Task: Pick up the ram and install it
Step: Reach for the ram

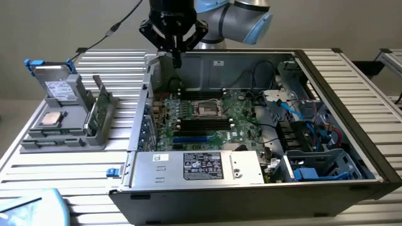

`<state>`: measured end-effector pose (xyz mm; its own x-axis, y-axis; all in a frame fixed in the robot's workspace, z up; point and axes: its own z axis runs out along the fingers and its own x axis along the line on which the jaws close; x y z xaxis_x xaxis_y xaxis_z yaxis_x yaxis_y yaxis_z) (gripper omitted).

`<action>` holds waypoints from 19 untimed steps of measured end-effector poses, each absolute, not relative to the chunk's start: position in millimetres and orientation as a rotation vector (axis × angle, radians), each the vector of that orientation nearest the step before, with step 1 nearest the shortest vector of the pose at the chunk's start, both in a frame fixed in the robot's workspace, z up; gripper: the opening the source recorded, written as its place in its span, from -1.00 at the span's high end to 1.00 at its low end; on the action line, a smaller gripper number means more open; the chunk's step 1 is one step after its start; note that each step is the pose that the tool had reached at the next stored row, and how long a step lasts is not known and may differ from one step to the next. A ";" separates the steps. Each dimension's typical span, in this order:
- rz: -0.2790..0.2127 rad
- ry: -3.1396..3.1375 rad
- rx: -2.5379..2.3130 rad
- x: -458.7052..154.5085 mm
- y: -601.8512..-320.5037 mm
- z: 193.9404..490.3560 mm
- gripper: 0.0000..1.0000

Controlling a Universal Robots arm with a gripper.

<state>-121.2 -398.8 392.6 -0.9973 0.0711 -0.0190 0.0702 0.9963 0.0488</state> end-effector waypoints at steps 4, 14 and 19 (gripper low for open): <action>0.075 3.118 0.110 -121.2 -398.8 392.6 0.79; 0.075 3.118 0.110 -142.2 -398.8 392.6 0.79; 0.075 3.120 0.111 -165.2 -398.8 392.5 0.79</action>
